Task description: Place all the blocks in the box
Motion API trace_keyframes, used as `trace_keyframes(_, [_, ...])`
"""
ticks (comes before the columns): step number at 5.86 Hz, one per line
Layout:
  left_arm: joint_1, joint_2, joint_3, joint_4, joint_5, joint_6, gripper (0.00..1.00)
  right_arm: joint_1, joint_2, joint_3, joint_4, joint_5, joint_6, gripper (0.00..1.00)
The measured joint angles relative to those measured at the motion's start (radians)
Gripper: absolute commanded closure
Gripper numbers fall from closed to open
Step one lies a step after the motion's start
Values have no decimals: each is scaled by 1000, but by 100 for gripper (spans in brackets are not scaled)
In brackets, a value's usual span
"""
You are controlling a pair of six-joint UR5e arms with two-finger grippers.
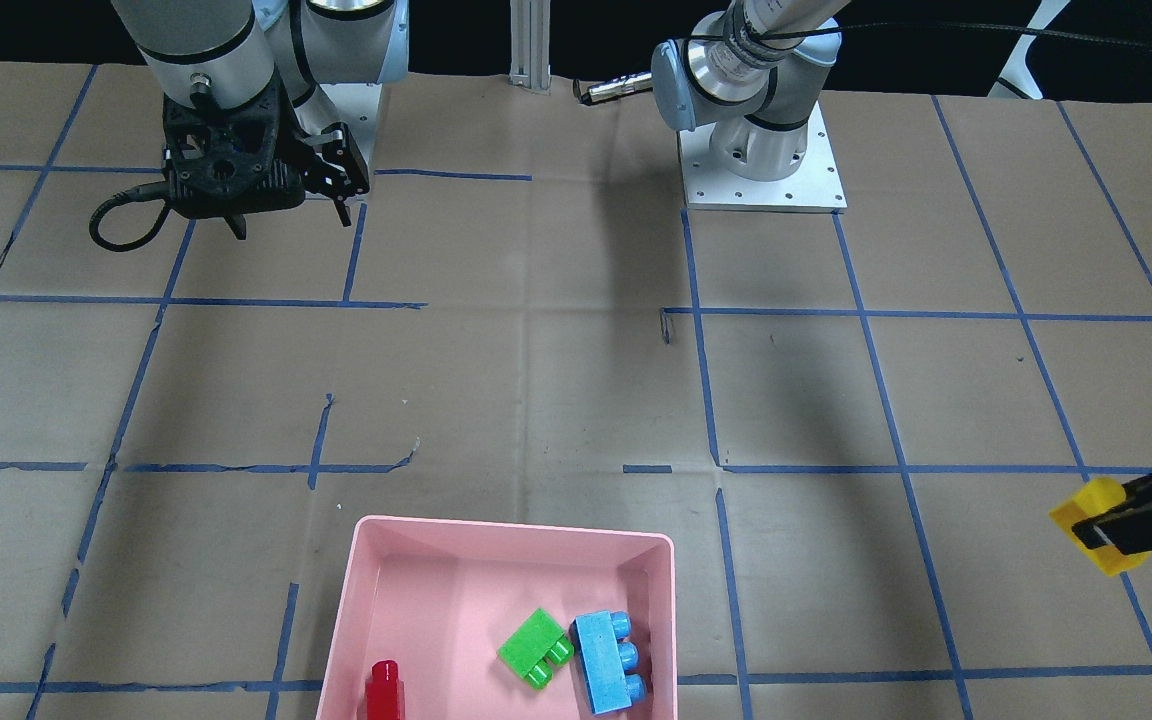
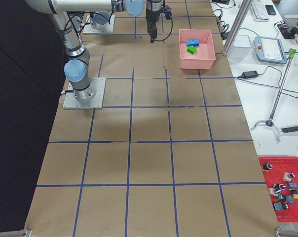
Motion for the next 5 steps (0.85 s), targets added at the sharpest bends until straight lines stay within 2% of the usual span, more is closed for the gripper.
trace_keyframes(3, [-276,-34,51,13,25,-27,100,0,1,3,-1,4,7,0])
trace_keyframes(5, [-411,-108,83,75,48,-106,100,0,-1,4,-2,3,8,0])
